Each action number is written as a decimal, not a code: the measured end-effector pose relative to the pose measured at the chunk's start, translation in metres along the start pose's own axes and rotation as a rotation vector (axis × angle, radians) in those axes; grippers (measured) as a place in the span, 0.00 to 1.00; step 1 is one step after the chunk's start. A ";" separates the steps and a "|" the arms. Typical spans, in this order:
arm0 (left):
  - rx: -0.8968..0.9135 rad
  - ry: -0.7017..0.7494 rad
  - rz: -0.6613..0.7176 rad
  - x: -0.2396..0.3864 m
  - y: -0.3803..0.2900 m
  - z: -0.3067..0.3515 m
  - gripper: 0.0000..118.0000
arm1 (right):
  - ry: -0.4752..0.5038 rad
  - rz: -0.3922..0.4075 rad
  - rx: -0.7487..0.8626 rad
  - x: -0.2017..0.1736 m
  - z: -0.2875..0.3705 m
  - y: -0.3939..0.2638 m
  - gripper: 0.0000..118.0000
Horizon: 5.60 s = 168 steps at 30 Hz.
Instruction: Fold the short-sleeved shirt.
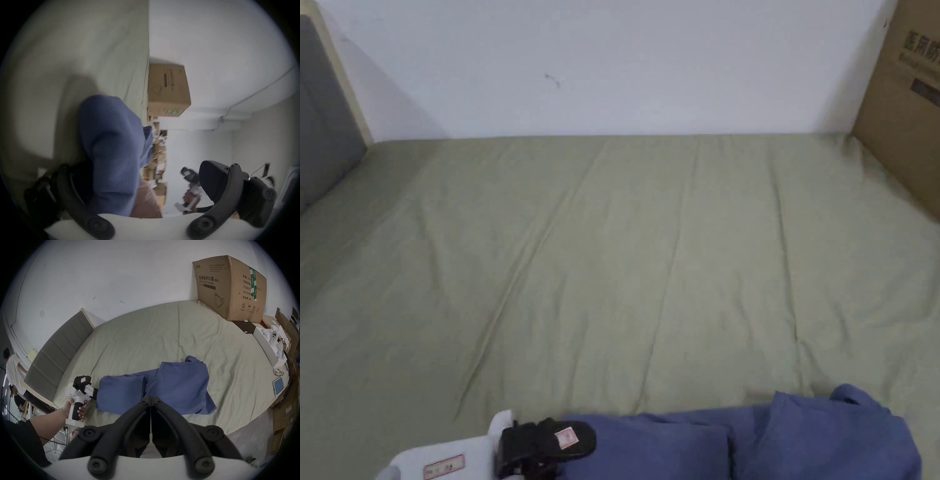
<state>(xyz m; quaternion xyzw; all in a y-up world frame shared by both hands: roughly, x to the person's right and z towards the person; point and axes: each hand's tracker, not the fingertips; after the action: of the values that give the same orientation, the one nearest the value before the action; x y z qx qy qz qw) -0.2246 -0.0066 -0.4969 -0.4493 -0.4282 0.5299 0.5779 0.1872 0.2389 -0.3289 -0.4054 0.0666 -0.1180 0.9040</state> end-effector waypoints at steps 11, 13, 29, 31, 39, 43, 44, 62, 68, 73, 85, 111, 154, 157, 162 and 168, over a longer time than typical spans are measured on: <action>0.099 0.478 -0.104 0.049 -0.015 0.002 0.11 | 0.041 0.009 -0.037 -0.012 -0.011 -0.003 0.00; 0.098 0.496 -0.193 0.079 -0.021 0.021 0.11 | 0.061 0.023 -0.017 -0.011 -0.011 -0.001 0.00; 0.055 0.773 -0.283 0.187 -0.030 -0.063 0.13 | 0.070 -0.101 0.028 0.041 0.008 -0.024 0.00; -0.003 0.707 -0.274 0.173 -0.032 -0.110 0.26 | 0.055 -0.114 0.036 0.048 0.014 -0.024 0.00; -0.008 0.721 -0.329 0.174 -0.028 -0.132 0.92 | 0.022 -0.114 0.061 0.063 0.029 -0.023 0.00; 0.024 0.788 -0.515 0.203 -0.045 -0.101 0.88 | 0.021 -0.110 0.069 0.068 0.024 -0.023 0.00; 0.024 0.785 -0.546 0.207 -0.049 -0.100 0.71 | 0.024 -0.114 0.070 0.068 0.023 -0.022 0.00; -0.162 0.742 -0.408 0.101 -0.054 -0.226 0.02 | -0.047 -0.141 0.009 0.092 0.020 -0.038 0.00; 0.060 0.746 -0.746 0.203 -0.083 -0.130 0.02 | 0.022 -0.091 0.069 0.071 0.034 -0.013 0.00; 0.446 0.769 -1.141 0.321 -0.142 -0.061 0.02 | 0.025 0.081 0.374 0.023 0.080 0.032 0.00; 1.187 1.051 -1.383 0.330 -0.233 -0.032 0.02 | -0.268 0.146 1.005 -0.019 0.097 -0.012 0.00; 0.478 0.756 -0.533 0.195 -0.108 0.037 0.02 | 0.338 -0.259 -0.275 0.068 -0.197 0.005 0.00; 0.134 1.215 -0.320 0.148 0.057 0.240 0.20 | 0.196 0.087 -0.117 -0.016 -0.103 -0.011 0.00; 0.066 1.540 -0.377 0.144 0.070 0.267 0.20 | 0.159 0.057 -0.108 -0.010 -0.098 -0.009 0.00; 0.004 1.996 -0.475 0.131 0.080 0.282 0.20 | 0.052 0.044 -0.107 0.003 -0.095 -0.007 0.00; 0.020 1.919 -0.525 0.140 0.072 0.282 0.91 | 0.039 0.063 -0.091 0.011 -0.085 -0.007 0.00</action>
<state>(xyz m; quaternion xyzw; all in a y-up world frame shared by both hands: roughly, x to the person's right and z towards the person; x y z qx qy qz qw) -0.5049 0.1539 -0.5000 -0.5737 0.1392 -0.1993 0.7822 0.1786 0.1700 -0.3801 -0.4413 0.1022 -0.0944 0.8865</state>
